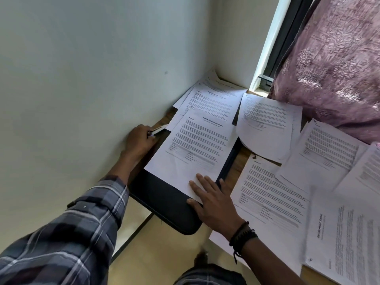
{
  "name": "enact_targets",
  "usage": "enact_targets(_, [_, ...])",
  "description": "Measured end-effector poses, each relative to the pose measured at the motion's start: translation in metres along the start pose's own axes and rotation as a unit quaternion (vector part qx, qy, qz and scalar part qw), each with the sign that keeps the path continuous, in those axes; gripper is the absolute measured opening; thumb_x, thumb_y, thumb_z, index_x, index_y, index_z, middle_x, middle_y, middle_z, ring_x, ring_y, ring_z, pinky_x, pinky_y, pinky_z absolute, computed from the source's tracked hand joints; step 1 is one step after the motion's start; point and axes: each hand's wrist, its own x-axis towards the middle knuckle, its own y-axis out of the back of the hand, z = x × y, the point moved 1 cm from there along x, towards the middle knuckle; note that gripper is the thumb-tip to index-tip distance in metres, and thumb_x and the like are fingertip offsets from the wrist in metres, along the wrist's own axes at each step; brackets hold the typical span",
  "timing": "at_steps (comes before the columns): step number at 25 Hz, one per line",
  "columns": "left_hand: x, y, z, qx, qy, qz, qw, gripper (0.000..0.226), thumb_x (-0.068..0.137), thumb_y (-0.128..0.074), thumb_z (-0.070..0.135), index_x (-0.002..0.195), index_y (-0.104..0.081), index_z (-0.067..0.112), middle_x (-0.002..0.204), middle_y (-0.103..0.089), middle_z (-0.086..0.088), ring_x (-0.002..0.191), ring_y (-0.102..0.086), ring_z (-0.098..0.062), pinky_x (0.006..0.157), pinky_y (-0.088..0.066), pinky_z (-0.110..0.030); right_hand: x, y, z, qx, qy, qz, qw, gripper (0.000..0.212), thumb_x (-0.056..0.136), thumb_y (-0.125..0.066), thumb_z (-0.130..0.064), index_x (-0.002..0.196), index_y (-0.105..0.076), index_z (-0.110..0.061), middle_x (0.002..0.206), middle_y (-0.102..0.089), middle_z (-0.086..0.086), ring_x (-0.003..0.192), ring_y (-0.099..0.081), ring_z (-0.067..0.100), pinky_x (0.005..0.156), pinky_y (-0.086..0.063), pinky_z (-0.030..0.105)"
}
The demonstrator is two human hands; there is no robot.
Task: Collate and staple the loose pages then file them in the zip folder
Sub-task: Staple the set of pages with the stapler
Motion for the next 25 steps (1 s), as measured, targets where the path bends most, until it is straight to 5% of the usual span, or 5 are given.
enact_targets(3, [-0.021,0.028,0.017,-0.003,-0.018,0.111,0.994,0.031,0.085,-0.058,0.029,0.092,-0.067,0.001,0.088,-0.061,-0.021,0.084,-0.059,-0.039,0.07,-0.043,-0.039,-0.003,0.007,0.002,0.073,0.004,-0.028,0.997,0.09,0.078,-0.001,-0.074,0.156,-0.01,-0.031,0.164,0.002,-0.01,0.152,0.005,0.009,0.123,0.009,0.044])
enact_targets(6, [-0.07,0.053,0.054,-0.093,-0.051,0.13,0.986,0.015,0.088,-0.069,0.025,0.096,-0.07,0.013,0.086,-0.065,-0.002,0.076,-0.063,-0.019,0.07,-0.049,-0.028,-0.016,0.028,0.015,0.251,-0.007,0.053,0.967,0.082,0.092,-0.042,-0.063,0.157,-0.01,-0.025,0.164,-0.007,-0.011,0.15,-0.001,0.003,0.124,-0.002,0.03])
enact_targets(10, [-0.144,0.03,0.124,-0.231,-0.154,-0.042,0.96,0.022,0.081,-0.076,0.017,0.1,-0.069,0.024,0.088,-0.066,0.013,0.079,-0.064,0.002,0.073,-0.052,-0.011,-0.056,0.063,0.051,0.302,-0.045,0.196,0.932,0.091,0.086,-0.068,-0.047,0.155,-0.018,-0.016,0.159,-0.022,-0.008,0.146,-0.018,0.001,0.116,-0.014,0.01])
enact_targets(17, [-0.231,-0.05,0.226,-0.27,-0.269,-0.254,0.889,0.03,0.081,-0.077,0.023,0.11,-0.071,0.017,0.098,-0.067,0.006,0.09,-0.065,-0.007,0.078,-0.055,-0.018,-0.178,0.059,0.113,0.234,-0.064,0.21,0.947,0.043,0.093,-0.057,-0.051,0.124,-0.063,-0.023,0.106,-0.066,-0.007,0.096,-0.058,0.007,0.085,-0.048,0.02])
enact_targets(25, [-0.276,-0.134,0.308,-0.299,-0.065,-0.307,0.901,0.05,0.088,-0.068,0.034,0.132,-0.052,0.016,0.122,-0.061,0.001,0.099,-0.059,-0.008,0.078,-0.047,-0.017,-0.34,-0.02,0.181,0.129,-0.369,0.265,0.881,0.029,0.081,-0.079,-0.018,0.109,-0.075,-0.021,0.092,-0.045,-0.013,0.09,-0.038,0.009,0.076,-0.03,0.01])
